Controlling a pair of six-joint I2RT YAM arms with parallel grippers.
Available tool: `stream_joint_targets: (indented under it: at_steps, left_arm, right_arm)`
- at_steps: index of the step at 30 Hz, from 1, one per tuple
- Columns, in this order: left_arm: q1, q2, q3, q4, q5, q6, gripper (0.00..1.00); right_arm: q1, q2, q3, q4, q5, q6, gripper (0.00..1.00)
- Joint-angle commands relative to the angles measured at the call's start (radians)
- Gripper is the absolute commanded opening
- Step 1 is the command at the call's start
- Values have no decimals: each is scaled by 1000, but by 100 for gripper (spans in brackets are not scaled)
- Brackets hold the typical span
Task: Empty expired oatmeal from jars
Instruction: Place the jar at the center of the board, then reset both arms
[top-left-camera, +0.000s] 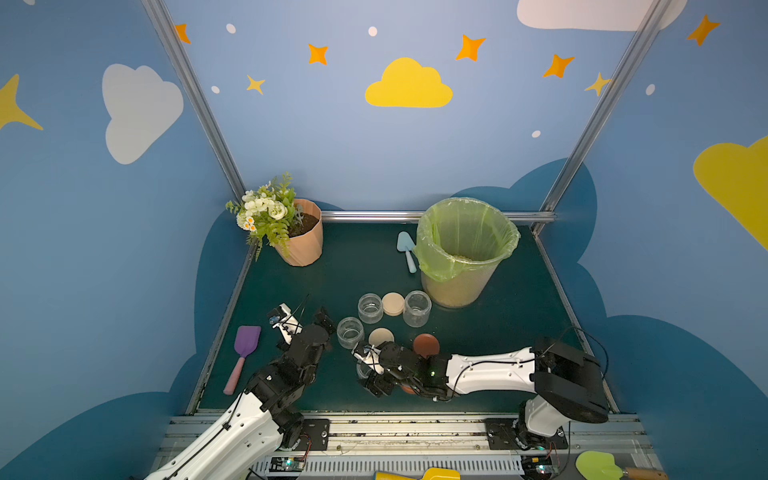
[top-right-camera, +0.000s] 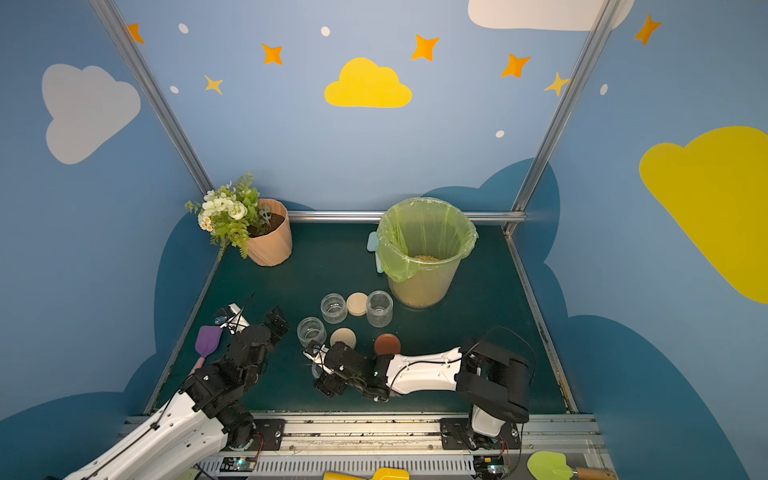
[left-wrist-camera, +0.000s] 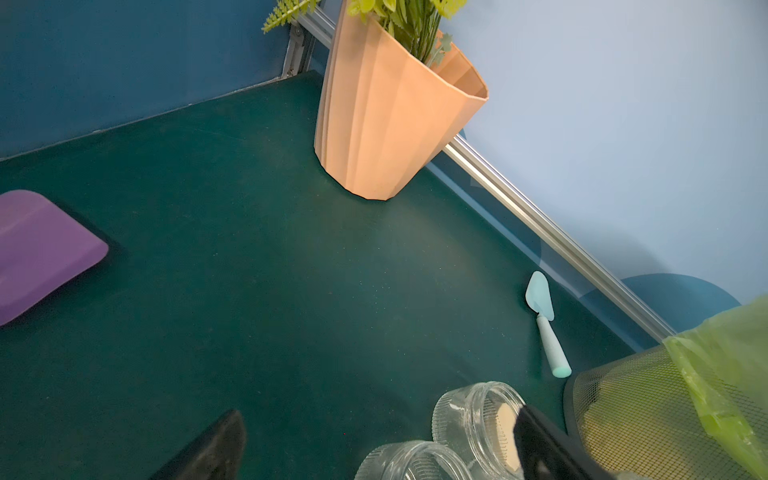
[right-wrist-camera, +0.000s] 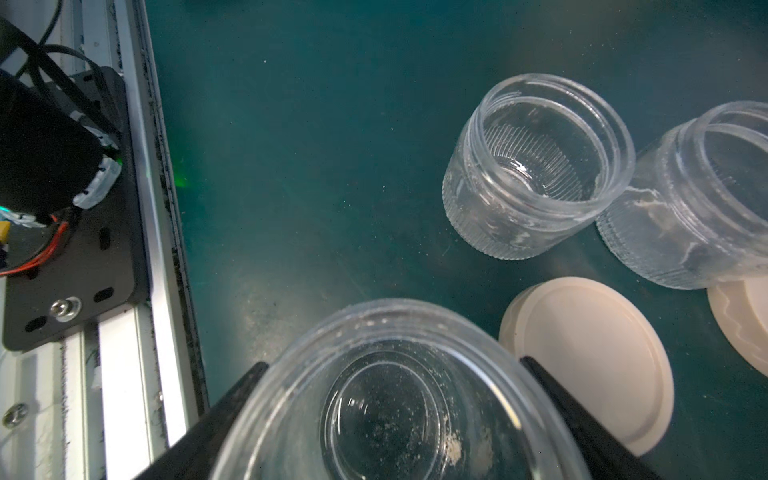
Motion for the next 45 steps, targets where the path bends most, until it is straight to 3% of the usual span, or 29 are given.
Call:
stream_joint_targets:
  at_steps: [1, 5, 7, 12, 24, 35, 45]
  left_arm:
    - [3, -22, 5, -14, -13, 19, 100]
    - [3, -43, -1, -19, -14, 20, 100]
    - [4, -52, -2, -24, -15, 20, 100]
    - [4, -61, -5, -23, -10, 31, 100]
    - [3, -40, -8, -6, 2, 28, 100]
    - [4, -38, 13, -7, 16, 53, 100]
    - [4, -24, 39, 8, -15, 119, 100]
  right_arm:
    - [7, 28, -1, -23, 12, 29, 88]
    - [15, 37, -1, -23, 39, 29, 88]
    - [18, 38, -1, -25, 49, 26, 96]
    - [33, 37, -19, -15, 89, 22, 99]
    - [40, -36, -23, -62, 72, 27, 99]
    - [39, -214, -72, -145, 142, 10, 99]
    - [27, -498, -99, -254, 203, -26, 99]
